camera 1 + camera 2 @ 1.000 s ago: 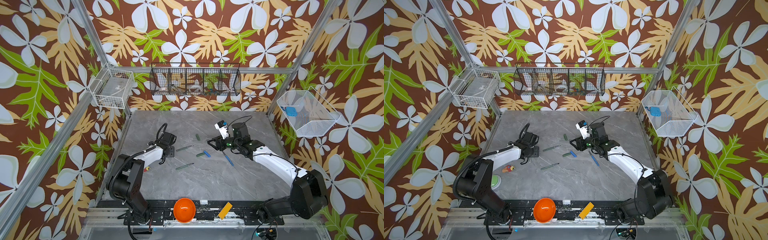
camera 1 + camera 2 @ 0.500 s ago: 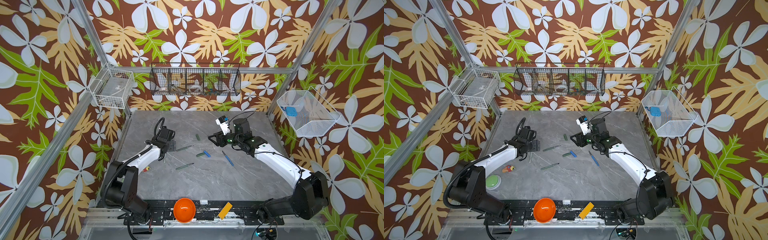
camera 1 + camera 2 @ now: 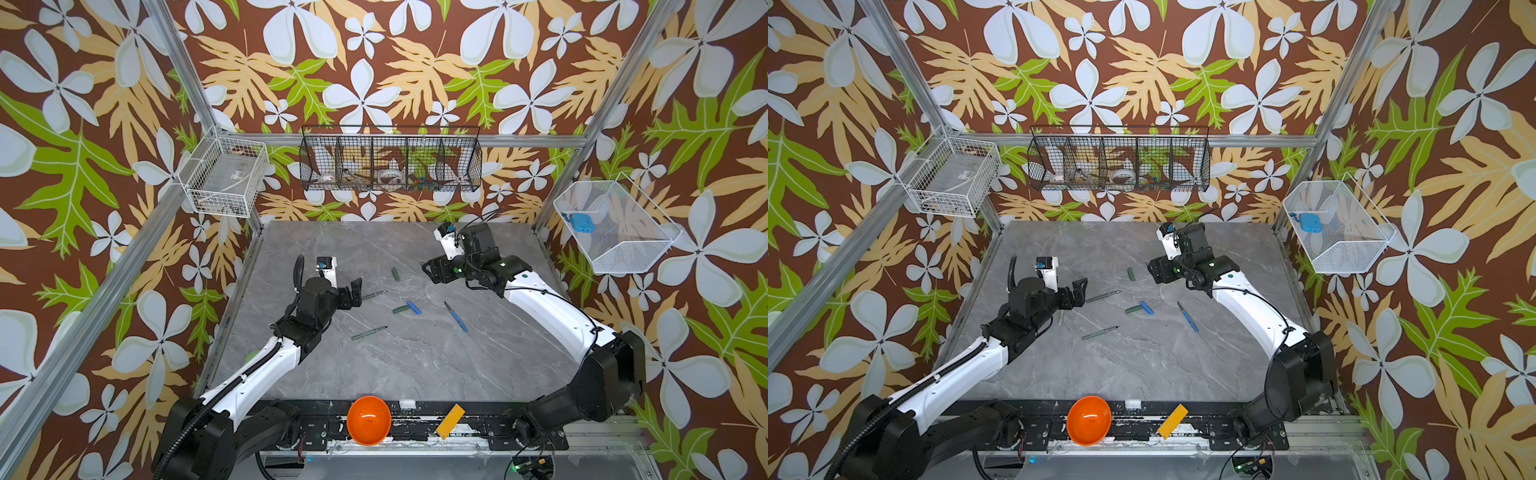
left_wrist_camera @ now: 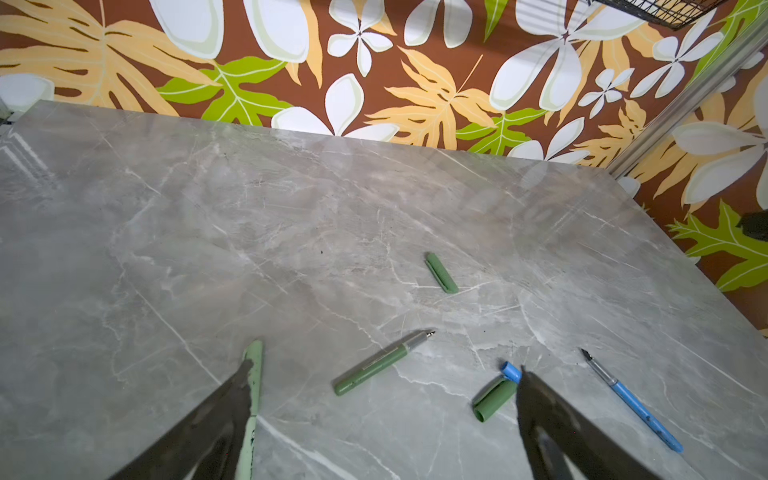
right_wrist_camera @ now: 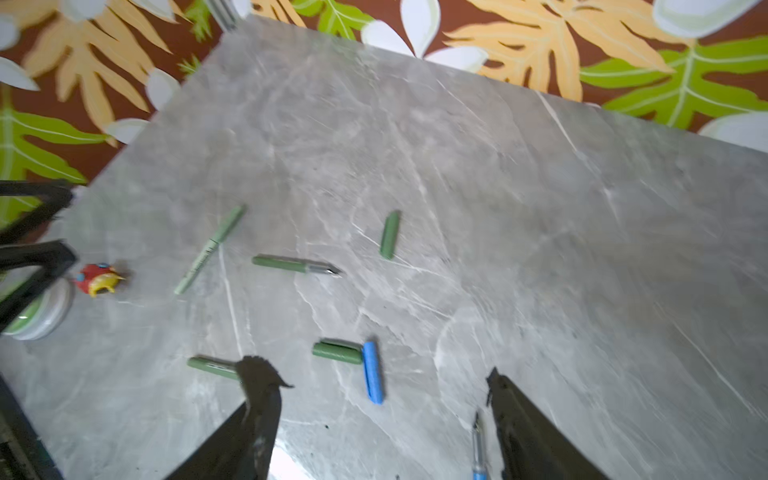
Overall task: Insert the pens into the pen caps
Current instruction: 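Open the left gripper and lift it away from the capped pen, then lower the right gripper onto the blue pen and close on it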
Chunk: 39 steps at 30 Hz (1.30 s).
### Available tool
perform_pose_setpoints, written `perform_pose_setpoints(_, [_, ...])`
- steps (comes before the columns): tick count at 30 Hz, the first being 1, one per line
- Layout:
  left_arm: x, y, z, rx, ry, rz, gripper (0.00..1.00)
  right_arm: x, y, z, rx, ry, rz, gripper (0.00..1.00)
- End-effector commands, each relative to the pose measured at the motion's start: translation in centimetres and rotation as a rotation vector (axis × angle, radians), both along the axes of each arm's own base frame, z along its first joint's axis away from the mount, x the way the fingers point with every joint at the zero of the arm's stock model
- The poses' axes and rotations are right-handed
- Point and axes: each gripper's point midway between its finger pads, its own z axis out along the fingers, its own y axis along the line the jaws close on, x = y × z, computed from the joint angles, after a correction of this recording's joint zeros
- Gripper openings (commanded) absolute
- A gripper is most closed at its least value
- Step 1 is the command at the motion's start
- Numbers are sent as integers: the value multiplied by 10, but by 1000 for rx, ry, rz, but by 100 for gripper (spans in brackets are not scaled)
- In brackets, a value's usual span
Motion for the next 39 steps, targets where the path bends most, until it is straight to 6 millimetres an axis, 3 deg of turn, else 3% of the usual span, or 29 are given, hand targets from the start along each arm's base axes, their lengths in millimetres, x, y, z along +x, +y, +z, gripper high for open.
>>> perform_pose_setpoints(1, [-7,-28,18,-142,-111,-141,100,-18,-39,-36,-226,142,-83,82])
perform_pose_setpoints(5, [-11,-43,8,-164,-92,-224,100,-27,-46,-49,-277,204,-88,83])
perform_pose_setpoints(11, [-22,-45,-6,-171,-74,-253,100,-38,-55,-63,-321,275,-104,84])
perform_pose_setpoints(16, [-26,-48,4,-188,-89,-277,100,-52,-57,-89,-329,350,-97,86])
perform_pose_setpoints(19, [-29,-52,4,-205,-88,-296,100,-52,-57,-108,-357,396,-89,86])
perform_pose_setpoints(31, [-26,-58,-6,-197,-50,-321,100,-49,-51,-156,-400,502,-46,85])
perform_pose_setpoints(33, [-26,-58,-6,-196,-51,-323,100,-50,-49,-176,-399,538,-31,78])
perform_pose_setpoints(39, [-26,-58,-6,-196,-53,-322,100,-48,-52,-183,-389,550,-34,66])
